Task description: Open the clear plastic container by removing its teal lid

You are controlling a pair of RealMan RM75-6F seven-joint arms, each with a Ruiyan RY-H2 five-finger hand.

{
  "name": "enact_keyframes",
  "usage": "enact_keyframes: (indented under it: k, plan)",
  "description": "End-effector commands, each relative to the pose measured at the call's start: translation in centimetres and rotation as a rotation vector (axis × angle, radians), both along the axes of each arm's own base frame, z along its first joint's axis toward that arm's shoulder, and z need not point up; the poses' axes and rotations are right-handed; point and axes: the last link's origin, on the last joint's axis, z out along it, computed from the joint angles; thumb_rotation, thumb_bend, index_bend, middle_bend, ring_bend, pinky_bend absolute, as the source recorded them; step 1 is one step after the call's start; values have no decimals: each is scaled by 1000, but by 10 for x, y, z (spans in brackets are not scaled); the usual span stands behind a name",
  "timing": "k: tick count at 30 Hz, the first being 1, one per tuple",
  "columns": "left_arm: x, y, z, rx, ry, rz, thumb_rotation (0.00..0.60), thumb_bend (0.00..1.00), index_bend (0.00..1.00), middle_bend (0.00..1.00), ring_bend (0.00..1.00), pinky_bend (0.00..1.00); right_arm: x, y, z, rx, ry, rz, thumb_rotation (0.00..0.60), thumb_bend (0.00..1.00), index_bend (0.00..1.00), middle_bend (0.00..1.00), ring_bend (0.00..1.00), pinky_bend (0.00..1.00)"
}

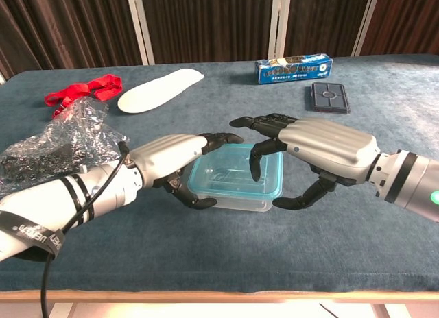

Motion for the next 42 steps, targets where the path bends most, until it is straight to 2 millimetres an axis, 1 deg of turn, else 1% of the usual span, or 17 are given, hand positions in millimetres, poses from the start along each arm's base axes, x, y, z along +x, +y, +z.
enact_keyframes:
  k: [1,24,29,36,39,42]
  plan:
    - [0,0,-1,0,1,-2,600,316,0,637,651,720,0,0,0,-1,-2,-2,600,391,585,73,0,0]
    - [-1,-3,-4,-1,9,-16,600,317,0,643,657,724,7,-5,7,-23,-15,0,600,391,574,73,0,0]
    - [0,-4,-3,3,8,-24,600,317,0,643,657,723,9,-7,5,-20,-19,-7,600,391,576,77,0,0]
    - [1,-6,-4,3,5,-27,600,316,0,643,657,723,15,-11,-7,-17,-39,-14,600,432,617,111,0,0]
    - [1,-5,-3,5,1,-24,600,318,0,641,657,722,17,-9,-9,-23,-53,-3,600,510,658,139,0,0]
    - [1,-6,-3,3,-6,-19,600,317,0,636,654,717,17,-9,-10,-35,-64,6,600,566,701,166,0,0]
